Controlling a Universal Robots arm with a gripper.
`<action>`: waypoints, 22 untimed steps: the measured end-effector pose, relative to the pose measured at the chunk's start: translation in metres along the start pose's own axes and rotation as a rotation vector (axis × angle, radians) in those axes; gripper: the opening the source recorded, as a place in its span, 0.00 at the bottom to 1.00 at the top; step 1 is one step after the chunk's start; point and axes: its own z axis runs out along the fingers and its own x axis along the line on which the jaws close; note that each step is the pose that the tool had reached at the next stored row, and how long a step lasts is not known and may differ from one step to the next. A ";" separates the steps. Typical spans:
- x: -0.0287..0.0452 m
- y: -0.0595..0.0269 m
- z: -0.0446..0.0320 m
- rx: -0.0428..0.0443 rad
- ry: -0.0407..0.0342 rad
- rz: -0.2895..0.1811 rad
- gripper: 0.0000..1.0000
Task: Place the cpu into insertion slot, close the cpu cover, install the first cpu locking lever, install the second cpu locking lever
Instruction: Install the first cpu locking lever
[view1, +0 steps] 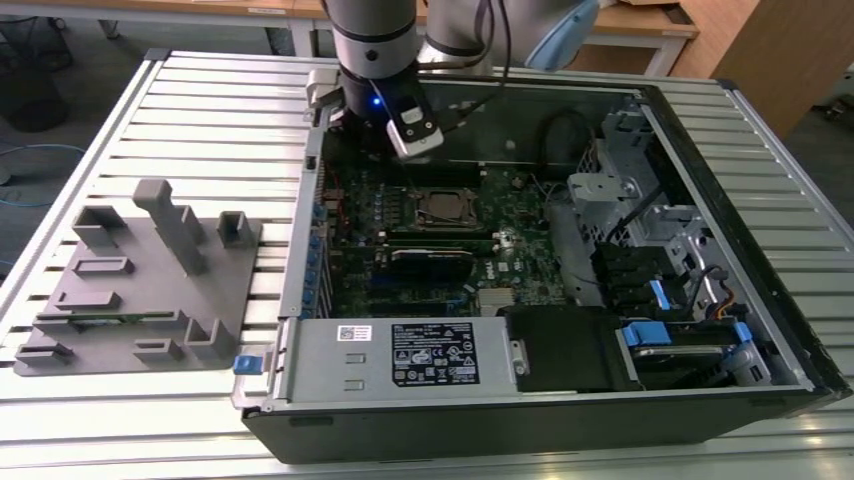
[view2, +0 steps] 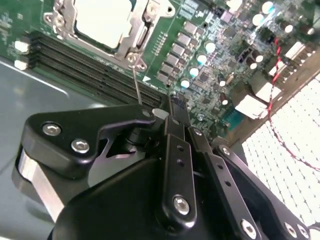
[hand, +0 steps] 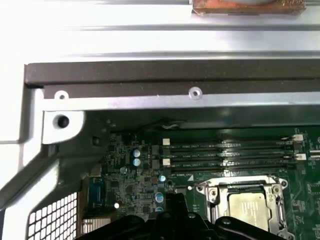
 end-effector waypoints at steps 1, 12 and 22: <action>0.0012 0.0000 0.0000 -0.0086 0.0008 0.001 0.11; 0.0019 0.0009 -0.0061 -0.0137 0.0060 0.003 0.11; 0.0025 0.0007 -0.0071 -0.0272 0.0081 0.004 0.11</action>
